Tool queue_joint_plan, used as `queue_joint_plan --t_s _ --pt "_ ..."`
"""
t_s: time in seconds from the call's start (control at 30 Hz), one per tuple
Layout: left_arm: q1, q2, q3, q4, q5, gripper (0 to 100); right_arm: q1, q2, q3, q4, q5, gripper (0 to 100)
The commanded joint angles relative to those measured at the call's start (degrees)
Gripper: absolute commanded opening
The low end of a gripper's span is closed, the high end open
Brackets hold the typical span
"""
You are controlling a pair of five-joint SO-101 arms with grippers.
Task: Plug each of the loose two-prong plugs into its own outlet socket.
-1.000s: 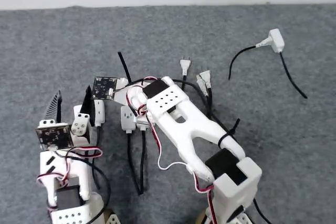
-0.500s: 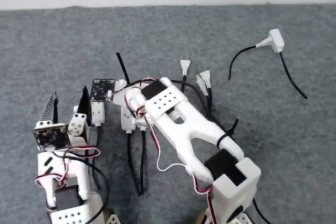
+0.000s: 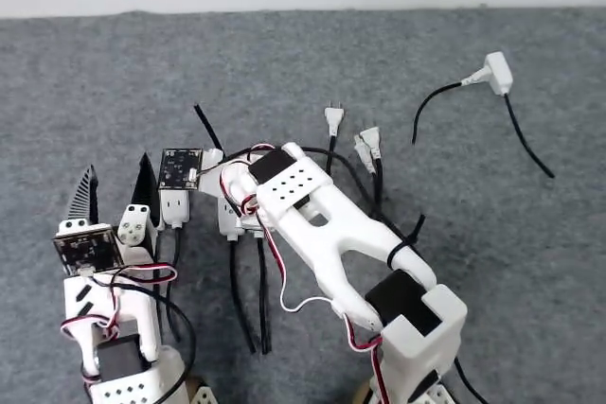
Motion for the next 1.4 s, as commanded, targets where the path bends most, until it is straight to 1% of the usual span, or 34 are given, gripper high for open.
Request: queue_joint_plan --t_s 0.0,0.1,0.5,0.67,1.07,1.23,1.37 --pt "0.09 -0.97 -1.71 -1.49 0.62 24 -0.84 1.54 2.73 -0.13 1.32 0.9" --pt "0.09 -0.97 -1.71 -1.49 0.62 24 -0.84 1.54 4.13 -1.45 1.32 0.9" --pt "-0.26 -0.97 -2.15 -1.58 0.26 24 -0.84 1.1 4.13 -1.36 1.05 0.9" --pt "-3.25 -0.97 -4.18 -1.32 0.62 24 -0.84 1.27 4.13 -1.36 1.23 0.9" --pt "-3.43 -0.97 -4.62 -1.49 0.18 24 -0.84 1.1 4.04 -1.36 1.41 0.9" --pt "-7.12 -1.05 -5.85 -1.49 0.62 24 0.92 0.92 3.96 -1.27 1.41 0.9" --pt "-6.68 -1.05 -5.76 -1.41 1.23 24 1.89 0.92 3.96 -1.01 1.32 0.9"
